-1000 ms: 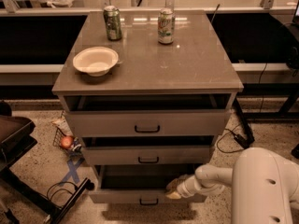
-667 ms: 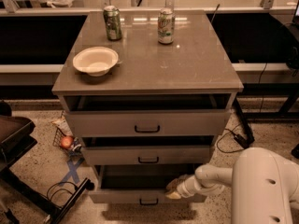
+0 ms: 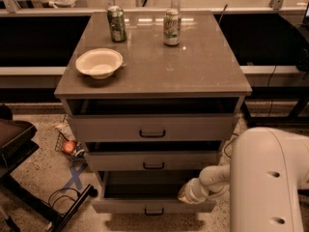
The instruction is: Open bottom drawer
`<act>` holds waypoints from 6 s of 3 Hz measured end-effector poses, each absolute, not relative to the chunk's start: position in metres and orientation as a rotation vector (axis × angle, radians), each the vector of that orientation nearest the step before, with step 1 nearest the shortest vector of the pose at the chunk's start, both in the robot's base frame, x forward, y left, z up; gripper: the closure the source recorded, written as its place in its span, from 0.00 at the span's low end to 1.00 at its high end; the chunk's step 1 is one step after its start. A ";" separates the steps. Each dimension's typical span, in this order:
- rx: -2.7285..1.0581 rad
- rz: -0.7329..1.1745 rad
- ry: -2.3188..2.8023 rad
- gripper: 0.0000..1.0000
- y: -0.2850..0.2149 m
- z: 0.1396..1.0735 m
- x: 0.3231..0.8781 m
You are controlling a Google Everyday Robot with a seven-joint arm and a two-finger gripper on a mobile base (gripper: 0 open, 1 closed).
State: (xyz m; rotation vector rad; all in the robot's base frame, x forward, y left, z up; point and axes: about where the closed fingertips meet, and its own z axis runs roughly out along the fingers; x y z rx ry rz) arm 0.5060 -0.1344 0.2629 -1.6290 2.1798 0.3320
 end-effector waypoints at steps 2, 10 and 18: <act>-1.839 0.344 2.232 0.79 -0.134 0.291 0.416; -1.813 0.363 2.232 0.00 -0.110 0.193 0.456; -1.838 0.371 2.299 0.20 -0.108 0.198 0.426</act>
Offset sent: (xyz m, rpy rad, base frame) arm -0.0335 0.0022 0.0305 -0.0911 0.0292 0.0625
